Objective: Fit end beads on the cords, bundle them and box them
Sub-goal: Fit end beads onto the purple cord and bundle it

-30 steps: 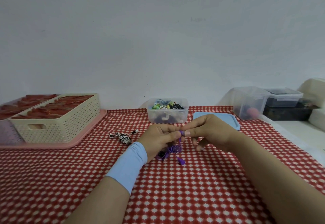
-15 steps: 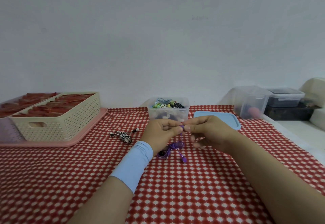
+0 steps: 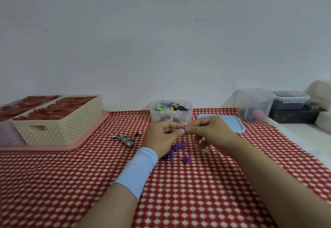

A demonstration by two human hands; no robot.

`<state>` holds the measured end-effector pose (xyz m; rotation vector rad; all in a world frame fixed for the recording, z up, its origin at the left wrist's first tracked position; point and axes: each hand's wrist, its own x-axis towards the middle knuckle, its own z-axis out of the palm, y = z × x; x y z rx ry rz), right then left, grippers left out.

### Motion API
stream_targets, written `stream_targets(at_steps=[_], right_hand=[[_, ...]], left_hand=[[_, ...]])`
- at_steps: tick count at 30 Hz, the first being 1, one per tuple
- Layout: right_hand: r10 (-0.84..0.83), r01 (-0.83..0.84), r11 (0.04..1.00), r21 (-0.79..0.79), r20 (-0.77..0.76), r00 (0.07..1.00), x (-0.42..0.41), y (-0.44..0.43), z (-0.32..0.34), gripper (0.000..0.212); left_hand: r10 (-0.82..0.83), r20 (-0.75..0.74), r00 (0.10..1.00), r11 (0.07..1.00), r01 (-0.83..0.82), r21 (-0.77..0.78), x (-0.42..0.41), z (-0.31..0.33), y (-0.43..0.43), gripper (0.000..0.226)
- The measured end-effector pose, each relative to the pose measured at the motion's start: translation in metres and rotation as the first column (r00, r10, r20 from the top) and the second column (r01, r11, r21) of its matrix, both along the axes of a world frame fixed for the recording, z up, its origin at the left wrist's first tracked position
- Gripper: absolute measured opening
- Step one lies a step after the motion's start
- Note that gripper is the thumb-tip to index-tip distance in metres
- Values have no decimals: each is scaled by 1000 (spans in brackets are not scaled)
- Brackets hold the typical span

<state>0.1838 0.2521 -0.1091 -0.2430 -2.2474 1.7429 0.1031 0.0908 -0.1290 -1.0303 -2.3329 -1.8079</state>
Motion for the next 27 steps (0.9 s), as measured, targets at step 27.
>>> stream_targets(at_steps=[27], right_hand=[[26, -32, 987, -157, -42, 999, -2, -4, -1, 9]], left_hand=[[-4, 82, 997, 999, 0, 50, -3, -4, 2, 12]])
